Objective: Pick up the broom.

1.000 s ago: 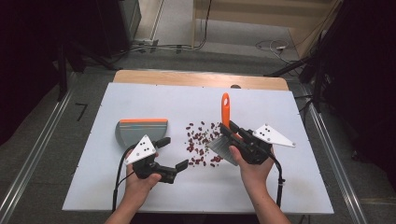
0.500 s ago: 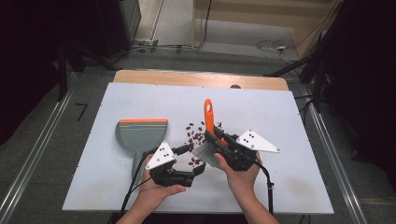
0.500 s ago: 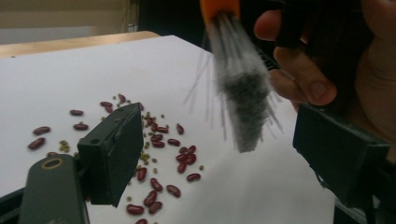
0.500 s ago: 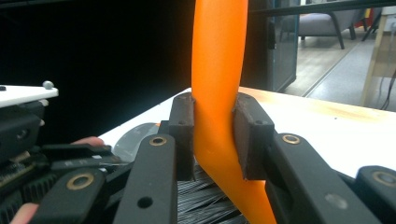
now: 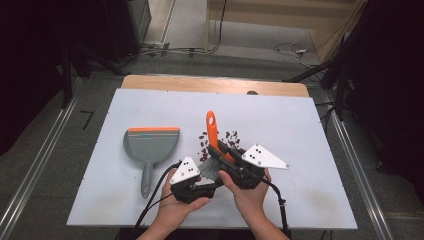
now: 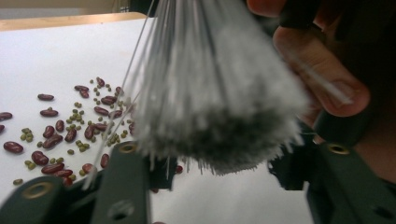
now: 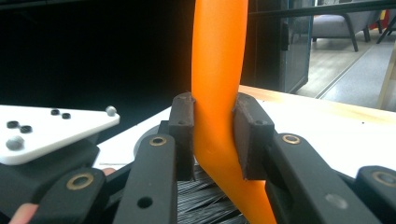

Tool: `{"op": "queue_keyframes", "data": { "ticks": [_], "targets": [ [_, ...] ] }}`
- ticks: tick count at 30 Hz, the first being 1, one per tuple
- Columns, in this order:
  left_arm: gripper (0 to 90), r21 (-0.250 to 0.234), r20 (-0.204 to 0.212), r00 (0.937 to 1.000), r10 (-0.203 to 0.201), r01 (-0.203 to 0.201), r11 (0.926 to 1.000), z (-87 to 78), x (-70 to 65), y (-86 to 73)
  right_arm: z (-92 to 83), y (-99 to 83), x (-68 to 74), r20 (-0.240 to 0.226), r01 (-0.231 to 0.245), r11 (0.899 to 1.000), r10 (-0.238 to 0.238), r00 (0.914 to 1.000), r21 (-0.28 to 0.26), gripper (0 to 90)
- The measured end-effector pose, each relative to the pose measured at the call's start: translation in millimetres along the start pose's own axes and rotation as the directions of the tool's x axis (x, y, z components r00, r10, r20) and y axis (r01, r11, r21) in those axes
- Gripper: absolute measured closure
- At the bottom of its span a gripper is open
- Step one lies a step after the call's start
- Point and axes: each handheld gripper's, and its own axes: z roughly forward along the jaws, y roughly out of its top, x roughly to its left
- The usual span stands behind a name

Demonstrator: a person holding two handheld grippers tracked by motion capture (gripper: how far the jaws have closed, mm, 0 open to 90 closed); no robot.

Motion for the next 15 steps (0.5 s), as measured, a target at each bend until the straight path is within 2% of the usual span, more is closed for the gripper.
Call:
{"op": "queue_keyframes", "data": {
  "ticks": [4, 6, 12, 15],
  "targets": [
    [75.8, -0.004, 0.03, 0.9996, -0.001, 0.001, 1.0, -3.3, 1.2, 0.6, -0.8, 0.5, 2.9, 0.007, 0.009, 1.0, -0.009, 0.9999, -0.009, 69.7],
    [80.1, -0.004, 0.026, 0.9997, 0.0, 0.0, 1.0, -4.2, 1.8, 0.7, -1.5, 0.8, 3.2, 0.007, 0.009, 1.0, -0.009, 0.9999, -0.011, 69.7],
    [84.8, 0.009, 0.021, 0.9997, 0.013, -0.013, 0.9999, -9.3, 6.2, 2.7, -2.2, 2.6, 6.6, 0.004, 0.037, 0.999, -0.037, 0.9993, -0.01, 69.0],
    [85.1, 0.022, 0.049, 0.9987, 0.018, -0.019, 0.9996, -14.4, 13.5, 5.3, -2.3, 5.4, 6.8, -0.011, 0.073, 0.997, -0.073, 0.9973, -0.006, 66.5]
  ]
}}
